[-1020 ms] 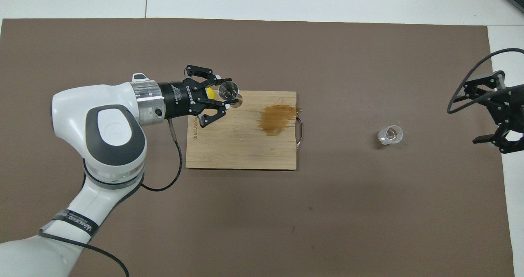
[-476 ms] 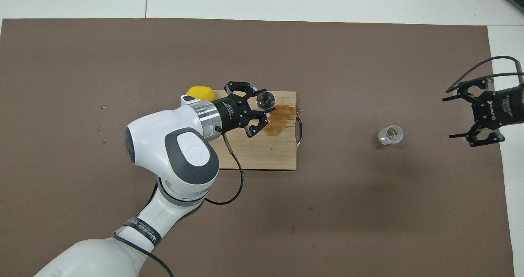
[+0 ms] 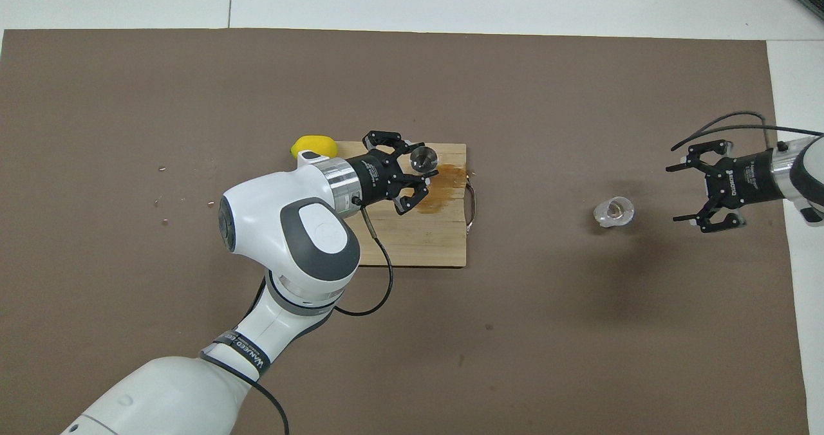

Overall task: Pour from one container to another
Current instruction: 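Lower the metal cup onto the board while the right gripper grasps the glass, then withdraw the left gripper while the right gripper lifts the glass cup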

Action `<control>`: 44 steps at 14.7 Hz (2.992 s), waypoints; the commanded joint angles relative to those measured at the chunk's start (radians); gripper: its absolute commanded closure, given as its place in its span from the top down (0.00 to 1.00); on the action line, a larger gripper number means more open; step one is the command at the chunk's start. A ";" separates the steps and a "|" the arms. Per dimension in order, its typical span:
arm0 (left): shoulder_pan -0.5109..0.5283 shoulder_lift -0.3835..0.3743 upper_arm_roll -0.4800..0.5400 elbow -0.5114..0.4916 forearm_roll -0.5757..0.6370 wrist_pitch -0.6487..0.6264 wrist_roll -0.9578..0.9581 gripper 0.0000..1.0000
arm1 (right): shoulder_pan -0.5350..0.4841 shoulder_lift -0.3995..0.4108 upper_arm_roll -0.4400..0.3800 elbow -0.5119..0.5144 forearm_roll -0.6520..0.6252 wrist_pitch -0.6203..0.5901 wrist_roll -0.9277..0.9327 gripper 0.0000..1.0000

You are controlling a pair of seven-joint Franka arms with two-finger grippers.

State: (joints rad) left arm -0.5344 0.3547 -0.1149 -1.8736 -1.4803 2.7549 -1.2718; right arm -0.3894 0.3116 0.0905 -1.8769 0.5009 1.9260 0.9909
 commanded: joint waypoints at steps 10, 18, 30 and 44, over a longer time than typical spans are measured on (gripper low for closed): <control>-0.038 0.020 0.011 0.010 -0.044 0.045 0.068 0.87 | -0.025 0.050 0.014 -0.177 0.275 0.059 -0.193 0.96; -0.033 -0.006 0.011 0.011 -0.038 -0.007 0.055 1.00 | 0.006 0.044 0.015 -0.215 0.389 0.117 -0.196 0.98; 0.243 -0.092 0.024 0.095 0.346 -0.680 0.042 1.00 | 0.035 0.038 0.015 -0.215 0.390 0.122 -0.193 0.43; 0.370 -0.232 0.032 0.229 1.299 -0.805 0.329 1.00 | 0.188 -0.042 0.011 -0.099 0.320 0.156 0.129 0.00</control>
State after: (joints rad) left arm -0.1974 0.1609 -0.0807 -1.6122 -0.2483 1.9268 -1.0439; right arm -0.2460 0.2817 0.1035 -2.0049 0.8512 2.0649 1.0452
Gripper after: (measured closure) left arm 0.000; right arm 0.489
